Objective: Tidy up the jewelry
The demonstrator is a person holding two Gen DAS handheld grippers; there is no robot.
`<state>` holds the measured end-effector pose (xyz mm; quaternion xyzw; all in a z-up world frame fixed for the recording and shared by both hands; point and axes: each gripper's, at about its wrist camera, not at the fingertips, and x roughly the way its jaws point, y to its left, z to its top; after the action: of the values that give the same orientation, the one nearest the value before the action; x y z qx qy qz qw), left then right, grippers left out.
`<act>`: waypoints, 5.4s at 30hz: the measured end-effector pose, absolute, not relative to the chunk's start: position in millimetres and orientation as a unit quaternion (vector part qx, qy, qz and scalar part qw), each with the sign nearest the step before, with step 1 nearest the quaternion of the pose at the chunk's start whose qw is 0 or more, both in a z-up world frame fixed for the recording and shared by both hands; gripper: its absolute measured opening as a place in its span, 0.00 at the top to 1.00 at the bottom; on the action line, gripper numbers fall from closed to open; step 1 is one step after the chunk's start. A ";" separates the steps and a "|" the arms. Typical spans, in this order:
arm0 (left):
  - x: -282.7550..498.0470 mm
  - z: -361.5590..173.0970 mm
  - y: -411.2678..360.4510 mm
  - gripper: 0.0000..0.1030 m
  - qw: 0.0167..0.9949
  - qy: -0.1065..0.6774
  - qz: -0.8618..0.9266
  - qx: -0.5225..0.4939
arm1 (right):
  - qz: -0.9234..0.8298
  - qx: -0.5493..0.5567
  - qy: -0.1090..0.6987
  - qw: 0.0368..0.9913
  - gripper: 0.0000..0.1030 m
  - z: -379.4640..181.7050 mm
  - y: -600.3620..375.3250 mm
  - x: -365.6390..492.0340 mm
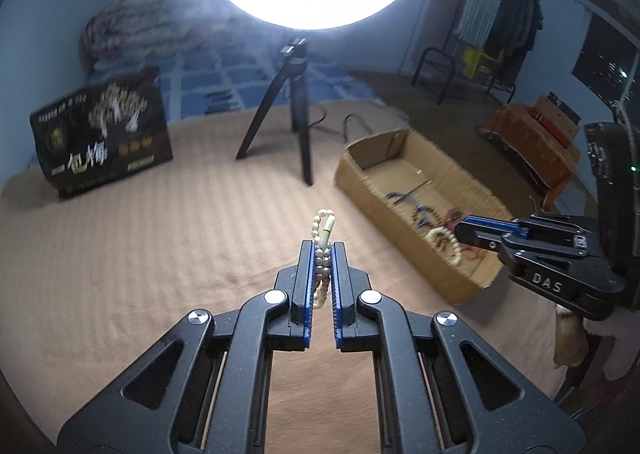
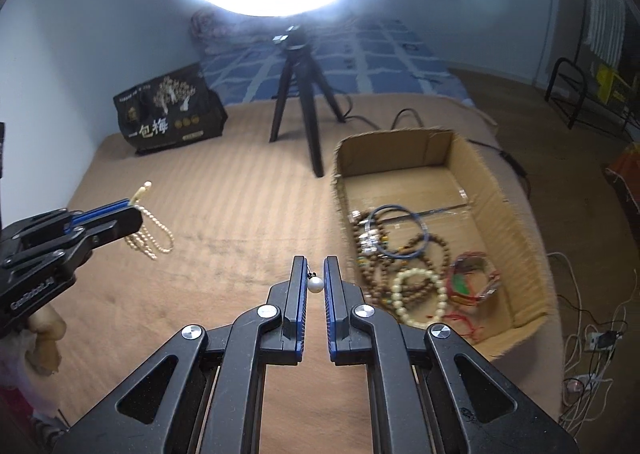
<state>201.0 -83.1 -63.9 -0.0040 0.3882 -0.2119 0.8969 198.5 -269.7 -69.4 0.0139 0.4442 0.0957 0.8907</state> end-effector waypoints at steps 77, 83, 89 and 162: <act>233.1 -84.0 -246.4 0.51 0.892 0.380 -0.242 0.046 | -0.029 0.082 0.450 0.889 0.39 -90.4 -403.2 200.0; 227.7 -79.1 -242.3 0.51 0.894 0.376 -0.239 0.048 | -0.032 0.071 0.444 0.893 0.39 -85.1 -398.4 195.3; 219.8 -71.0 -237.3 0.51 0.898 0.369 -0.236 0.050 | -0.038 0.062 0.436 0.897 0.39 -77.0 -393.7 188.5; 48.4 -1.5 -146.2 0.01 0.944 0.283 -0.157 0.071 | -0.060 -0.022 0.312 0.948 0.23 -7.4 -335.0 75.1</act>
<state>48.4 -146.2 -1.5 0.0706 0.2825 -0.1569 0.9437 75.1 -335.0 -7.3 -0.0216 0.3116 -0.0604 0.9481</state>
